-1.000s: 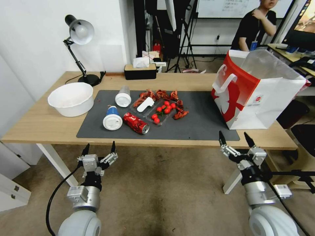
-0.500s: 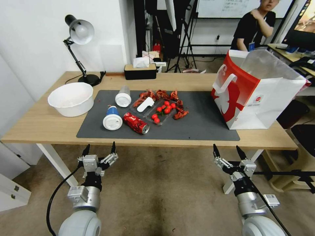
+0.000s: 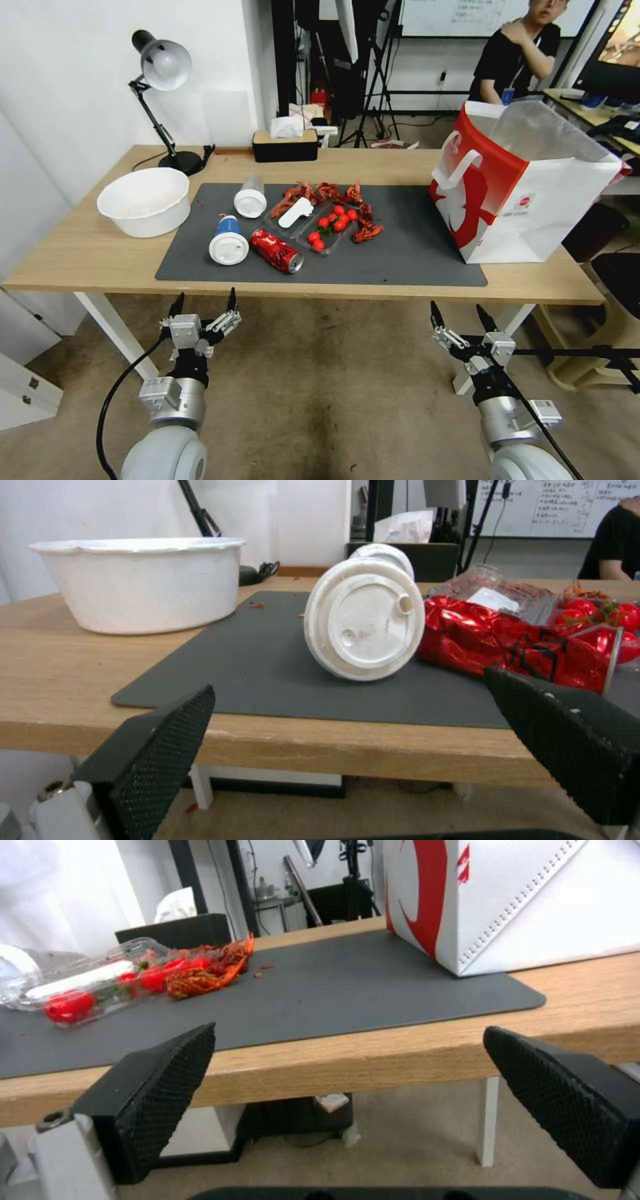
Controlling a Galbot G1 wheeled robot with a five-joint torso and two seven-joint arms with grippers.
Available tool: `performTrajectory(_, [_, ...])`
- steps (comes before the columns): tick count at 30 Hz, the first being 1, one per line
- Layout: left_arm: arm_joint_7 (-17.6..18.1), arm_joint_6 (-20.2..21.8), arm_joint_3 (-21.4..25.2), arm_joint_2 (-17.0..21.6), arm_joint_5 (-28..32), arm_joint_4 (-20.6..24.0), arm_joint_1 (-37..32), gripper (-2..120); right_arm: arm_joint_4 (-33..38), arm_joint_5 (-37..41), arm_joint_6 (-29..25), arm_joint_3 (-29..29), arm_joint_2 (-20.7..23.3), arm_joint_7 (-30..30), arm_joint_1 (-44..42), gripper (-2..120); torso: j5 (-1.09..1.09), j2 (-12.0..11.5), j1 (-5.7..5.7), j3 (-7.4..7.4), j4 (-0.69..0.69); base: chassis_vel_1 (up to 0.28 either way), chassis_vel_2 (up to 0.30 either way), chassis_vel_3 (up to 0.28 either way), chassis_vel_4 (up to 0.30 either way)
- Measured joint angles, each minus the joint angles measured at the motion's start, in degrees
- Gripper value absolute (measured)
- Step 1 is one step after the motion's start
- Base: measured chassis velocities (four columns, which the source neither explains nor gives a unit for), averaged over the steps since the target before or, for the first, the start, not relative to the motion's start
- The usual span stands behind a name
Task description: Pick up the trash from the table and place it into the takeout bag.
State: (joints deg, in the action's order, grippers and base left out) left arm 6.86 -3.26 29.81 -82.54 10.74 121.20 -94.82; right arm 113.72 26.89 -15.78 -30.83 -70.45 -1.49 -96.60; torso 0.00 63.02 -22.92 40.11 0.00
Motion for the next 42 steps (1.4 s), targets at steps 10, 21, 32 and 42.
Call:
performTrajectory(10, [0.0, 0.0, -0.16, 0.03, 0.22, 0.77, -0.22, 100, 0.7, -0.52, 0.05, -0.01, -0.4, 0.3, -0.5, 100, 0.0, 0.0, 0.0, 0.0, 0.0, 0.0, 0.0, 0.0, 0.0])
performTrajectory(21, [0.04, -0.06, -0.3, 0.11, 0.76, 0.6, 0.24, 100, 1.17, -0.62, 0.12, -0.01, -0.94, 0.37, -0.41, 100, 0.0, 0.0, 0.0, 0.0, 0.0, 0.0, 0.0, 0.0, 0.0])
performTrajectory(32, [1.56, 0.47, -0.43, 1.68, 2.08, -1.58, 3.92, 100, 1.79, -0.61, 0.67, 0.15, -0.81, 0.38, 0.28, 100, 0.0, 0.0, 0.0, 0.0, 0.0, 0.0, 0.0, 0.0, 0.0])
performTrajectory(42, [4.44, 2.91, -1.1, 6.62, 8.06, -5.7, 13.64, 100, 2.28, -0.68, 1.08, -0.36, -0.74, 0.26, -0.06, 100, -0.02, 0.0, 0.0, 0.01, 0.01, 0.0, 0.0, 0.0, 0.0])
